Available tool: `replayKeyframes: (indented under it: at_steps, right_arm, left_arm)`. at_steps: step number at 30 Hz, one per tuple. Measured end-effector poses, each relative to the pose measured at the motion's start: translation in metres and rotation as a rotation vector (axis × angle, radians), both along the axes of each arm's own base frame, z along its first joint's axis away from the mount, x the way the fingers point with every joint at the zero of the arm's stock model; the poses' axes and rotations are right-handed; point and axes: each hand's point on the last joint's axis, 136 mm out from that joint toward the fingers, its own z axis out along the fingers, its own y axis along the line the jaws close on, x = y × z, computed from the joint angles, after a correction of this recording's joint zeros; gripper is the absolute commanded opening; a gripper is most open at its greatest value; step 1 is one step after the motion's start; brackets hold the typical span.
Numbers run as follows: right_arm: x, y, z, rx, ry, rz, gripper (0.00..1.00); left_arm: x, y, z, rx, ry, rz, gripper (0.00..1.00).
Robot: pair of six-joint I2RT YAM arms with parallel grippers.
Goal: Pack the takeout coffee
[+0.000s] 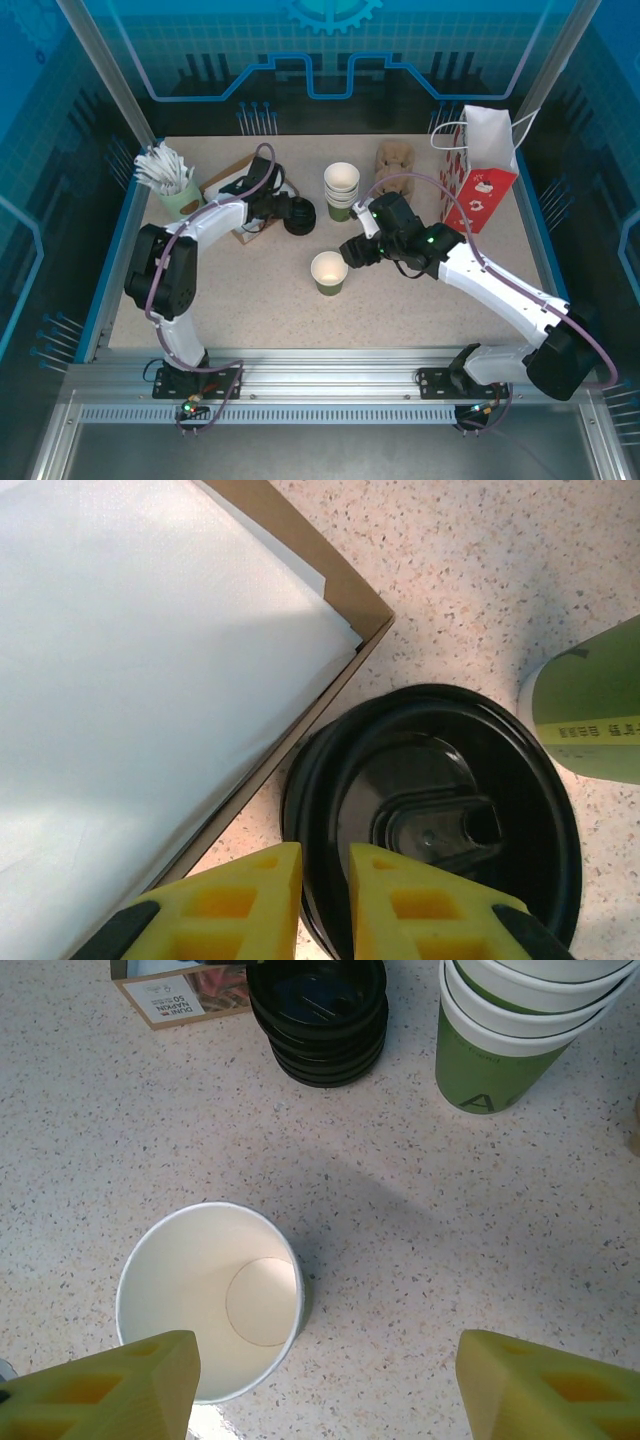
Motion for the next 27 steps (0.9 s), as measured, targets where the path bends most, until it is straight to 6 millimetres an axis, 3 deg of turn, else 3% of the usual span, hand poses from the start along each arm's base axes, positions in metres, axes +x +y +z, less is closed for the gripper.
replayKeyframes:
  at_steps: [17,27]
  right_arm:
    - [-0.003,-0.003,-0.012,-0.004,0.030,-0.016,0.70]
    - [-0.003,-0.003,-0.013,-0.001,0.033,-0.021,0.70]
  left_arm:
    - [0.001,0.000,-0.008,0.009,0.016,-0.004,0.21]
    - [0.001,0.000,-0.015,0.016,0.031,-0.007,0.15]
